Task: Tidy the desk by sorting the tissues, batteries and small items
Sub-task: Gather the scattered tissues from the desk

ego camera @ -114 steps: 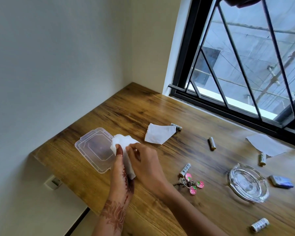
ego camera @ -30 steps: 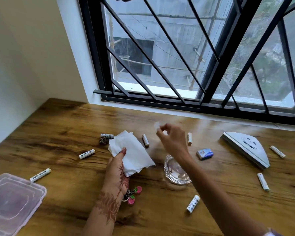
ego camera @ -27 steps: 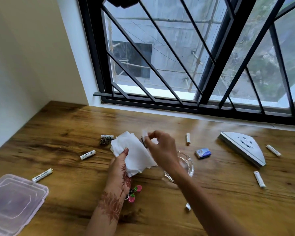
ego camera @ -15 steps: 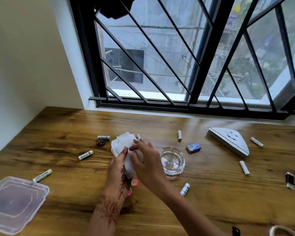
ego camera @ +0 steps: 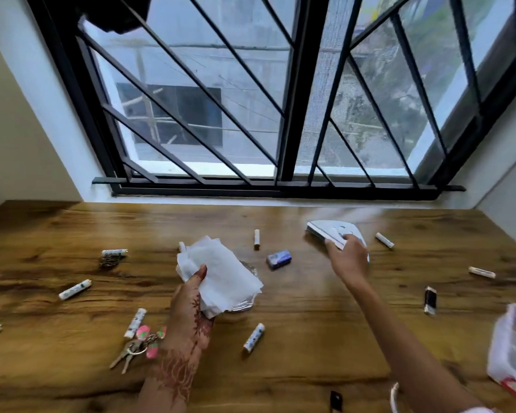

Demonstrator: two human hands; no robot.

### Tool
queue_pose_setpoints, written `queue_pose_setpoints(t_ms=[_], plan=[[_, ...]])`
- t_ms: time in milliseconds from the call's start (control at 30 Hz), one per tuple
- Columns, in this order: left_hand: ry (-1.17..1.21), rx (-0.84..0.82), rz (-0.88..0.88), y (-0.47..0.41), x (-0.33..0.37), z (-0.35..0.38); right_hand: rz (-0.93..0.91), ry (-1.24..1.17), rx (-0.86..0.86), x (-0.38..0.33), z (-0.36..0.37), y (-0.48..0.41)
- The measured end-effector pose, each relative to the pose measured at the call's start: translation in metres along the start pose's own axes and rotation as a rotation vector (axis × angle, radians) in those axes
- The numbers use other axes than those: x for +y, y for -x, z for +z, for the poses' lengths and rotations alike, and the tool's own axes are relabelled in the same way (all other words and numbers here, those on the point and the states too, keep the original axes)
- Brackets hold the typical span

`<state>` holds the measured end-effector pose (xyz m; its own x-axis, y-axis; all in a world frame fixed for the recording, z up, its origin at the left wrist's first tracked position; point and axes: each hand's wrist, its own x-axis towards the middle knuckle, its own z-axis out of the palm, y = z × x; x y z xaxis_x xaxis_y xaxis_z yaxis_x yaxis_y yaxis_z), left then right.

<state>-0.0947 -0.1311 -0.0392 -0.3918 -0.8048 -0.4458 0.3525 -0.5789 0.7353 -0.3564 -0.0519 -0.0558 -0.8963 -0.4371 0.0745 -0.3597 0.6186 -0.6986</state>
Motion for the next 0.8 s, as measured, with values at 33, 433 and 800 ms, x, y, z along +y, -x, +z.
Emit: queue_pose_setpoints(t_ms=[33, 433, 800], plan=[[-0.001, 0.003, 0.000, 0.001, -0.003, 0.005, 0.037, 0.056, 0.011, 0.015, -0.003, -0.012], [0.023, 0.108, 0.018, 0.024, -0.024, 0.056, 0.274, -0.077, -0.041, 0.077, -0.010, -0.064], [0.070, 0.123, 0.056, 0.034, -0.037, 0.062, -0.060, -0.066, 0.077, 0.026, -0.032, -0.007]])
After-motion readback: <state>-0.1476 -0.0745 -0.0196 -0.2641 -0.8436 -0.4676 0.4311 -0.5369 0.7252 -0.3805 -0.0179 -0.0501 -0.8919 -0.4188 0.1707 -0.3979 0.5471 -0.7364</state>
